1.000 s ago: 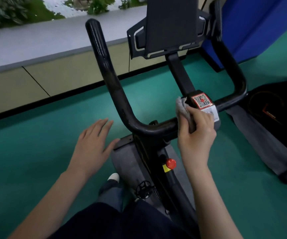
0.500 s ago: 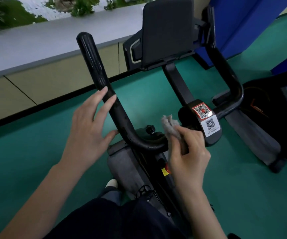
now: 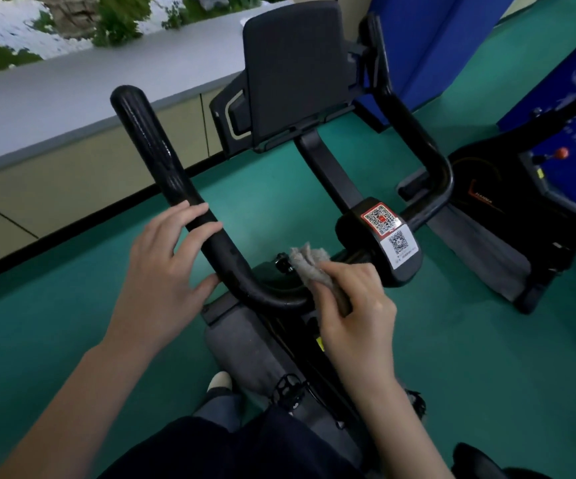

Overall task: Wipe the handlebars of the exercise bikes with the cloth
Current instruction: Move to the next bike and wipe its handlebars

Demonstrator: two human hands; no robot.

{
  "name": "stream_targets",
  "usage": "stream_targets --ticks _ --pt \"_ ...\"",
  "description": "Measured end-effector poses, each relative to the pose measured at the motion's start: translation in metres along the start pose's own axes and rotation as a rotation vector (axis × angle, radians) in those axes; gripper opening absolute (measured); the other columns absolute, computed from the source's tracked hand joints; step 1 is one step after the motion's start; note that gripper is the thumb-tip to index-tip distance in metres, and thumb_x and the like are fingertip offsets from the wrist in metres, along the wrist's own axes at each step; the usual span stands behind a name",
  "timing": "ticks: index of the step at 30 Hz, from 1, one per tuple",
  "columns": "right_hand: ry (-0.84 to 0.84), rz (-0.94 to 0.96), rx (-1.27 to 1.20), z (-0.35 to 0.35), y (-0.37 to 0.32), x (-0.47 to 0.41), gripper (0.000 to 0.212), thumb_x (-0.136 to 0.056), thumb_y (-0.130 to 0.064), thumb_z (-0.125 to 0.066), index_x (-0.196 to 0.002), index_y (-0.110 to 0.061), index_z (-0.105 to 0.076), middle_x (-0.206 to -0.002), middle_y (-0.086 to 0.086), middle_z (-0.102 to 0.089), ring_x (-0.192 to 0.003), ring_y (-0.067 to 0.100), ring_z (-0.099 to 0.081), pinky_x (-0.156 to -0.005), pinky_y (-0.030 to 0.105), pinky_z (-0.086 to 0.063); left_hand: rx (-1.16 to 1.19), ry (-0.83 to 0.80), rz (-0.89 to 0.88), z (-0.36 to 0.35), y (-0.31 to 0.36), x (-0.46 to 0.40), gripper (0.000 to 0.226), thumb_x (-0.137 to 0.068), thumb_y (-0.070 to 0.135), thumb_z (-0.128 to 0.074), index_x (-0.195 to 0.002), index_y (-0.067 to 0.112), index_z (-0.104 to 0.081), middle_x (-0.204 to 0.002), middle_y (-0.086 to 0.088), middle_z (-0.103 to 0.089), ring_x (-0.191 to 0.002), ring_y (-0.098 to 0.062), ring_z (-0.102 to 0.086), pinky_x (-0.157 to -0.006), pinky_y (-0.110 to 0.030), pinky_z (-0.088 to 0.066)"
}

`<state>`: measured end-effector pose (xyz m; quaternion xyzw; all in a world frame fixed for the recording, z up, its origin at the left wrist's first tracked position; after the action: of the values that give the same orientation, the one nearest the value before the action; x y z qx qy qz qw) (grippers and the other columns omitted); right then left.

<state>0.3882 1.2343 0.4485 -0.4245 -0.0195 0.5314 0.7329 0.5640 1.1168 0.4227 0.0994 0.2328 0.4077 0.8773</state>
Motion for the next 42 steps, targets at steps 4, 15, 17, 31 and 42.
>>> stream_targets --ticks 4,15,17,31,42 --pt "0.042 -0.056 0.076 0.02 0.023 -0.029 0.013 -0.082 -0.002 -0.071 -0.094 -0.006 -0.072 -0.086 -0.001 -0.069 -0.084 0.019 -0.057 -0.075 0.031 -0.049 0.005 -0.001 -0.013 0.001 -0.002 0.0 0.065 -0.063 0.014 -0.084 -0.121 0.009 -0.055 -0.135 -0.009 -0.047 -0.131 -0.03 -0.038 -0.106 -0.049 -0.033" --pt "-0.264 -0.043 0.254 -0.01 0.011 -0.046 0.011 -0.088 -0.008 -0.063 -0.094 -0.003 -0.071 -0.087 0.011 -0.069 -0.088 0.027 -0.056 -0.077 0.033 -0.042 0.027 0.004 -0.039 0.005 0.0 0.0 0.064 -0.063 0.013 -0.083 -0.121 0.007 -0.056 -0.133 -0.011 -0.048 -0.128 -0.032 -0.039 -0.104 -0.047 -0.034" --pt "-0.387 -0.042 0.341 -0.02 0.011 -0.056 0.013 -0.089 -0.01 -0.06 -0.094 -0.002 -0.068 -0.091 0.013 -0.067 -0.09 0.029 -0.056 -0.075 0.035 -0.043 0.031 0.008 -0.047 0.005 0.0 0.0 0.064 -0.064 0.014 -0.084 -0.121 0.007 -0.056 -0.133 -0.012 -0.049 -0.128 -0.032 -0.039 -0.105 -0.045 -0.032" --pt "-0.807 -0.265 0.419 -0.091 -0.009 -0.039 0.016 -0.085 -0.016 -0.052 -0.094 -0.008 -0.062 -0.095 0.015 -0.059 -0.087 0.034 -0.056 -0.066 0.031 -0.04 0.078 -0.012 -0.057 0.006 -0.005 0.002 0.065 -0.065 0.023 -0.083 -0.123 0.009 -0.057 -0.136 -0.01 -0.047 -0.13 -0.029 -0.037 -0.099 -0.046 -0.034" --pt "-0.409 -0.198 0.171 -0.058 -0.026 -0.023 0.009 -0.086 -0.015 -0.063 -0.087 -0.008 -0.068 -0.078 0.009 -0.068 -0.081 0.026 -0.06 -0.072 0.027 -0.045 0.08 -0.015 -0.116 0.004 -0.009 -0.001 0.063 -0.068 0.027 -0.081 -0.124 0.011 -0.056 -0.135 -0.009 -0.048 -0.128 -0.03 -0.038 -0.101 -0.047 -0.033"
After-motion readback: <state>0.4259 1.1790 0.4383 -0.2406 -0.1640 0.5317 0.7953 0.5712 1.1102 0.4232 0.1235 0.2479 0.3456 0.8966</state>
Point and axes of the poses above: each hand's wrist, its own x-axis away from the middle knuckle, its own z-axis out of the back of the hand, y = z × x, the point moved 9 cm from there along -x, towards the middle knuckle
